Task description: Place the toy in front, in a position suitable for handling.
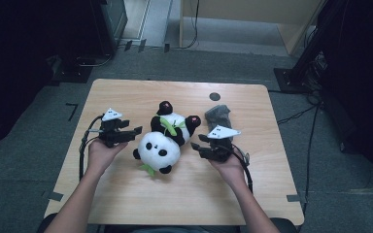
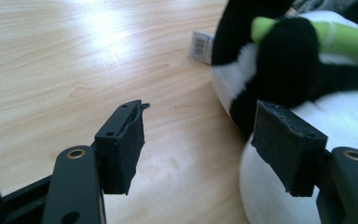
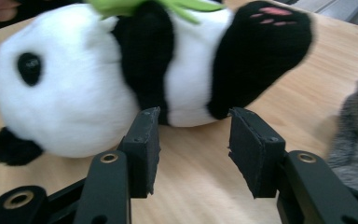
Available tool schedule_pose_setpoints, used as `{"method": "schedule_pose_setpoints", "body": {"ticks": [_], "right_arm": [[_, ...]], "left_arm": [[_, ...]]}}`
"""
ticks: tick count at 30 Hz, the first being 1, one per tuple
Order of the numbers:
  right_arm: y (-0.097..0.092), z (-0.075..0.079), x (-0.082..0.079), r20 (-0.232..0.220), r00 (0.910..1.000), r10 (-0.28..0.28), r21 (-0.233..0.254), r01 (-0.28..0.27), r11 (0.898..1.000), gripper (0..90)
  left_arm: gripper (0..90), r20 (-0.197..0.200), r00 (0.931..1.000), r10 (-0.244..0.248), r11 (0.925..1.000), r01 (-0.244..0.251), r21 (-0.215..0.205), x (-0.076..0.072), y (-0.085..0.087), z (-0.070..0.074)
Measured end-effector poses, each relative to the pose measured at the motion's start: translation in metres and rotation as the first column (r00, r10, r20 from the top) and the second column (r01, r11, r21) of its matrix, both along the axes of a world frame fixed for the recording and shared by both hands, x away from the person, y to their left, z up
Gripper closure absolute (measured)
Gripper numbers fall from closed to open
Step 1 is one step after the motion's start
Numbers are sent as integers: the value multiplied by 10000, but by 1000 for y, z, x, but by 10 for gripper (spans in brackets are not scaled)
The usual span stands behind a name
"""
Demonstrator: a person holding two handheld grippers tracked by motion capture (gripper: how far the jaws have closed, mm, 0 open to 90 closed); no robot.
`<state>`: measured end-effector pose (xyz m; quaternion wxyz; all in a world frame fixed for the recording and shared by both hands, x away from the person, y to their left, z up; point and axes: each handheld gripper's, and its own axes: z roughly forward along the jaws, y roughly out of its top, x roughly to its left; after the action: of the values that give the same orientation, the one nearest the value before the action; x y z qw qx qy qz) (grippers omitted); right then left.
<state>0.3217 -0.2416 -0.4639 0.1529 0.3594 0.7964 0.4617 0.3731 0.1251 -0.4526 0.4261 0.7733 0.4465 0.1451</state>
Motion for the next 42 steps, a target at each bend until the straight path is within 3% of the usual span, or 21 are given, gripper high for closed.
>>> {"method": "schedule_pose_setpoints", "body": {"ticks": [2, 4, 10, 11, 12, 15, 18, 19, 20, 21, 23, 26, 29, 31, 33, 36, 42], "right_arm": [[-5, -1, 5, 197, 9996, -192, 129, 189, 9997, 529], [-8, 1, 14, 35, 9996, -285, -53, 285, 9996, 542], [-16, 4, 30, 263, 9968, -752, -64, 754, 9971, 638], [-21, 4, 35, 491, 9919, -1170, 35, 1169, 9931, 676], [-23, 3, 37, 533, 9903, -1280, 89, 1277, 9918, 687], [-23, 0, 50, 14, 9929, -1192, -9, 1192, 9929, 711], [-17, -2, 56, 249, 9917, -1259, -324, 1266, 9914, 714], [-15, -3, 61, 329, 9899, -1379, -468, 1393, 9891, 717], [-14, -4, 65, 347, 9895, -1401, -429, 1416, 9890, 722], [-14, -4, 67, 374, 9892, -1420, -337, 1433, 9891, 727], [-12, -5, 73, 475, 9889, -1406, -412, 1426, 9889, 758], [-8, -6, 77, 521, 9894, -1356, -542, 1384, 9889, 765], [-3, -7, 78, 511, 9922, -1138, -185, 1149, 9932, 793], [-2, -3, 75, 196, 9957, -905, 23, 905, 9959, 822], [-2, -3, 74, 125, 9962, -865, 46, 864, 9962, 842], [-5, -2, 64, -90, 9973, -732, 302, 734, 9968, 861], [-12, -5, 44, -411, 9967, -699, 225, 709, 9972, 846]], "left_arm": [[336, 28, 10000, 18, 10000, -17, -28, -10, 1, 2], [336, 86, 9999, 53, 10000, -52, -41, -18, 1, 3], [359, 109, 9999, 3, 10000, -2, -71, -44, 1, 6], [423, 35, 10000, -7, 9999, 8, -120, -52, 1, 6], [430, 35, 10000, -7, 9999, 8, -120, -52, 1, 6], [480, 1, 9999, 158, 9999, -158, -34, -64, 0, 4], [525, 270, 9995, 144, 9998, -140, -150, -77, -2, 5], [588, 182, 9997, 138, 9992, -131, -377, -84, -4, 5], [587, 124, 9999, -3, 9988, 9, -494, -87, -6, 3], [572, 52, 10000, -79, 9991, 81, -409, -89, -10, 1], [526, 284, 9994, -192, 9998, 193, -15, -94, -17, -5], [523, 154, 9994, -326, 9994, 324, 101, -93, -22, -9], [501, 180, 9995, -266, 9996, 265, 52, -88, -22, -16], [397, 175, 9996, -218, 9998, 218, -5, -85, -20, -18], [383, 259, 9995, -179, 9998, 179, 3, -81, -17, -20], [398, 400, 9992, -19, 9999, 12, 170, -77, -15, -20], [406, 472, 9984, 315, 9992, -325, 215, -62, -7, -18]]}}
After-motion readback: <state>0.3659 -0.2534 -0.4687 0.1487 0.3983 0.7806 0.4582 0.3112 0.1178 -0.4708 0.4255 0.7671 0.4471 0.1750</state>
